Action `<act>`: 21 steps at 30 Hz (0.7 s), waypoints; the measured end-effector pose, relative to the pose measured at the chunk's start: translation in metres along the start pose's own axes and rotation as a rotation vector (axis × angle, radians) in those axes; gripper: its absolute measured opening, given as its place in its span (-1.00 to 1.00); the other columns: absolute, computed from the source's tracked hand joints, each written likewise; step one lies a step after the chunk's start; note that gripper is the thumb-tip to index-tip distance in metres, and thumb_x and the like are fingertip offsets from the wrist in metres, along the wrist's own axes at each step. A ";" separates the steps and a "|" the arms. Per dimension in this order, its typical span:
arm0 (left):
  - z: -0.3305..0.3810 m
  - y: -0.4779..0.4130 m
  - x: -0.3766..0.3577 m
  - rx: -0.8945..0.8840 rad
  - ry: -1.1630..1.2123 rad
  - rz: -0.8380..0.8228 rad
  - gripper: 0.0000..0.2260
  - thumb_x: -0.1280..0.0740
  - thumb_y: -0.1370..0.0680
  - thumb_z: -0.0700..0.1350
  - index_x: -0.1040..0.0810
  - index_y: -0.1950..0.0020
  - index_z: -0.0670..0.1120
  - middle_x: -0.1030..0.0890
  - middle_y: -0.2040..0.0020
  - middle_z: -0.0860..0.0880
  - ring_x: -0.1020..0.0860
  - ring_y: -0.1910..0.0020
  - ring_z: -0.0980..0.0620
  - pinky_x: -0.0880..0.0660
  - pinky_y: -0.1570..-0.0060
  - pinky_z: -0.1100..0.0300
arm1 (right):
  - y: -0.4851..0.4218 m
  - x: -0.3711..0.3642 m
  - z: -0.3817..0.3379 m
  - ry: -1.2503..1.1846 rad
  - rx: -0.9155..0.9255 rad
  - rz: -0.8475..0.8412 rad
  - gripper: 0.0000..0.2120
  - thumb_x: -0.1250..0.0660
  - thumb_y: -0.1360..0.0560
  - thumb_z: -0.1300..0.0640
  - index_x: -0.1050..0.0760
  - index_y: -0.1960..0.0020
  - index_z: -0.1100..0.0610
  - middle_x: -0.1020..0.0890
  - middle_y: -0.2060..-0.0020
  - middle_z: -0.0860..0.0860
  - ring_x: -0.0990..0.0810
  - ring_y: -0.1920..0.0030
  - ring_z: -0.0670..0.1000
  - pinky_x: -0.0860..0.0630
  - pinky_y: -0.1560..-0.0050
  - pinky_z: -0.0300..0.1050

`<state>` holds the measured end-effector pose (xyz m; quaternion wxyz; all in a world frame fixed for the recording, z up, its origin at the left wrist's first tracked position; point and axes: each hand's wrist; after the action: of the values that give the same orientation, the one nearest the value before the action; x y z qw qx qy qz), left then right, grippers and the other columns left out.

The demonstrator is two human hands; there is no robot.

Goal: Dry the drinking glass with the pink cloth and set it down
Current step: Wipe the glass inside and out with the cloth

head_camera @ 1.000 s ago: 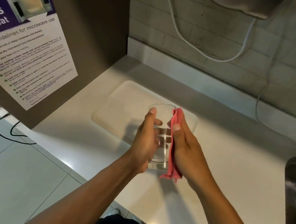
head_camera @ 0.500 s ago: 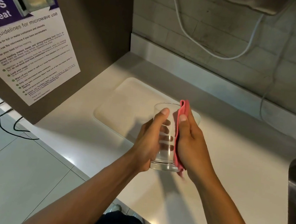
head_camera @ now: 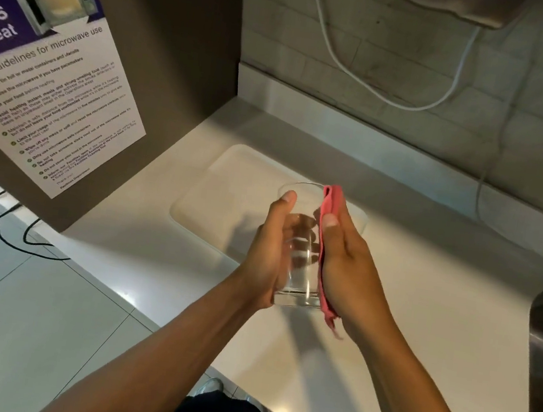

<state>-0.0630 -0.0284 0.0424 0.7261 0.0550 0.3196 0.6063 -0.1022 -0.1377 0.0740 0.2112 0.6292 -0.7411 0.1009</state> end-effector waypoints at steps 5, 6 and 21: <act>0.010 -0.015 0.013 -0.062 -0.022 0.073 -0.19 -0.12 -0.69 0.38 -0.61 -0.25 -0.39 -0.66 -0.21 -0.46 -0.64 -0.25 -0.46 -0.49 -0.49 -0.34 | 0.025 -0.012 0.011 0.105 0.067 -0.063 -0.46 0.06 -0.63 -0.30 0.06 -0.59 -0.33 -0.08 -0.54 -0.39 -0.16 -0.49 -0.29 -0.04 -0.30 -0.56; 0.009 -0.015 0.014 -0.064 -0.030 0.087 -0.23 -0.15 -0.67 0.40 -0.62 -0.21 -0.35 -0.65 -0.14 -0.41 -0.64 -0.15 -0.40 -0.52 -0.44 -0.30 | 0.025 -0.011 0.014 0.086 0.043 -0.080 -0.46 0.06 -0.63 -0.31 0.06 -0.58 -0.35 -0.12 -0.53 -0.39 -0.21 -0.46 -0.28 -0.11 -0.29 -0.58; 0.004 -0.007 0.011 0.093 0.074 -0.035 -0.16 -0.15 -0.65 0.40 -0.52 -0.51 -0.33 -0.64 -0.33 -0.40 -0.63 -0.27 -0.33 -0.52 -0.44 -0.23 | 0.026 -0.008 0.013 0.103 0.050 -0.094 -0.49 0.10 -0.63 -0.32 0.08 -0.56 -0.39 -0.05 -0.56 -0.40 -0.11 -0.53 -0.28 -0.06 -0.49 -0.30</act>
<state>-0.0540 -0.0184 0.0378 0.7210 0.0606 0.3747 0.5797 -0.1296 -0.1316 0.0617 0.2379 0.6624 -0.6961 0.1419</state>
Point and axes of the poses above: each hand's wrist, its own y-axis away from the middle knuckle, its own x-axis out of the back of the hand, z = x × y
